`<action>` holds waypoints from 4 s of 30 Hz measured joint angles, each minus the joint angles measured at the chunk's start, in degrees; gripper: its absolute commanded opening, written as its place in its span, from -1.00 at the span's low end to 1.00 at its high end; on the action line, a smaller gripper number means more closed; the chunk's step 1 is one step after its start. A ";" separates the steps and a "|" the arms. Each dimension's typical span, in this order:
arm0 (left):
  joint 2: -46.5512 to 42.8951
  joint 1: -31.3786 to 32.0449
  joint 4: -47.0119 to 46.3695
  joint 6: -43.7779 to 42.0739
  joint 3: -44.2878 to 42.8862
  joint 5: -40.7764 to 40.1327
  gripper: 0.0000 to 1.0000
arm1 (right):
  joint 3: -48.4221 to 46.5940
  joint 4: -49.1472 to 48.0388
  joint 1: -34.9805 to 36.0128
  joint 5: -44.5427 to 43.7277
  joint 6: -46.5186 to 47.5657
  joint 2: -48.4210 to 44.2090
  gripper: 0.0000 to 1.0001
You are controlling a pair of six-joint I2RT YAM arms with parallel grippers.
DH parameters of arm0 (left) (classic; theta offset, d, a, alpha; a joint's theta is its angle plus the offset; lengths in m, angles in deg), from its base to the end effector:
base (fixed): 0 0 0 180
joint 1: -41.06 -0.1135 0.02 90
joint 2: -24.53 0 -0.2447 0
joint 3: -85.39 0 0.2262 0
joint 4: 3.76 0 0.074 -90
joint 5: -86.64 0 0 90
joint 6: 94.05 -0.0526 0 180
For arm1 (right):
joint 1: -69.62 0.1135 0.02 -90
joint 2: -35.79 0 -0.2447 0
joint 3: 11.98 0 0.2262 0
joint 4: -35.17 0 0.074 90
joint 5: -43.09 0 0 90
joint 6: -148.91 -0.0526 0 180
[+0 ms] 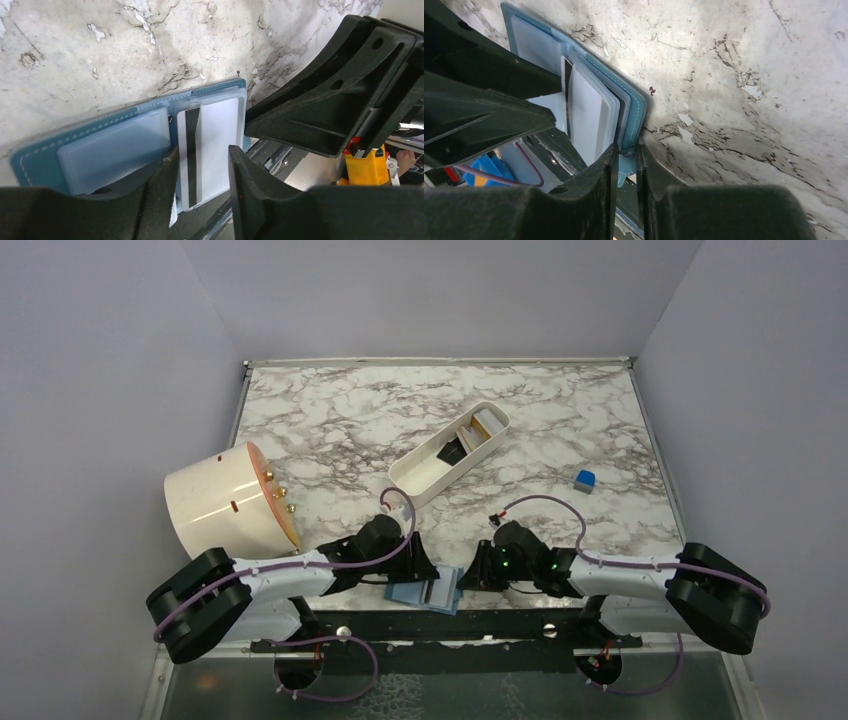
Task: Put the credit cards into the card holder
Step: Insert the credit card into the card holder, then close the card holder at the center of the board.
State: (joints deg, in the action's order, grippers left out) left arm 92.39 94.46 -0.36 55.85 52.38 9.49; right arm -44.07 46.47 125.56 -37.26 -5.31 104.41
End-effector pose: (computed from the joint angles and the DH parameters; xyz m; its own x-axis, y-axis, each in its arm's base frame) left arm 0.1169 -0.1770 0.1333 -0.9524 -0.1323 -0.2747 0.1254 0.6512 -0.7485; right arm 0.1031 0.1682 0.1134 -0.9727 0.1462 -0.1801 -0.0088 0.7525 0.6585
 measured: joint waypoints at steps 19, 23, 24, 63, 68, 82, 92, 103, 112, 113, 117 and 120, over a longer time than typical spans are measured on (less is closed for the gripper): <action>8.98 0.59 1.36 -0.90 -7.34 2.56 -0.02 | 2.75 -2.78 0.04 -5.35 -0.79 -2.75 -0.46; 9.46 -0.13 4.63 -2.75 -10.45 2.23 0.12 | -2.45 4.52 0.15 -7.30 4.83 -3.91 -0.31; 9.29 -0.28 5.79 -3.23 -11.34 2.14 0.15 | -4.13 6.32 0.15 -7.85 6.91 -4.61 -0.28; -7.96 -8.83 16.81 -7.67 -0.22 -0.79 -0.87 | -27.89 25.22 0.24 5.20 70.16 -5.35 -0.26; -8.90 -8.83 17.03 -7.34 -0.28 -0.52 -1.00 | -30.10 27.34 0.24 7.58 74.05 -3.43 -0.05; -21.51 -14.10 27.98 -8.63 -3.10 -6.38 -1.00 | -29.81 27.41 0.26 15.21 91.69 7.98 -0.12; -21.53 -14.34 29.42 -8.92 -3.06 -7.76 -1.00 | -26.60 18.23 0.26 15.06 95.62 15.87 -0.17; -21.44 -14.34 29.49 -8.94 -3.06 -7.98 -1.00 | -25.03 13.16 0.26 10.29 97.63 19.74 -0.17; -21.42 -14.40 29.62 -9.27 -3.06 -8.66 -1.00 | -26.29 13.42 0.31 9.05 98.27 21.03 -0.52; -21.40 -14.40 29.73 -9.27 -3.06 -8.87 -1.00 | -26.38 13.57 0.37 9.03 98.44 21.11 -0.58; -21.40 -14.40 30.47 -9.25 -3.13 -9.97 -1.00 | -27.96 14.82 0.42 8.24 98.99 22.25 -0.93; -21.42 -14.40 30.71 -9.18 -3.15 -11.02 -1.00 | -28.35 14.86 0.46 6.45 99.12 22.51 -0.98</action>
State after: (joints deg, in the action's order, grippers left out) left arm 70.97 80.06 30.35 46.67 49.23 -1.53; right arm -72.42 61.34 126.02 -30.81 93.81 126.93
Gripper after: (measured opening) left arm 0.017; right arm 0.039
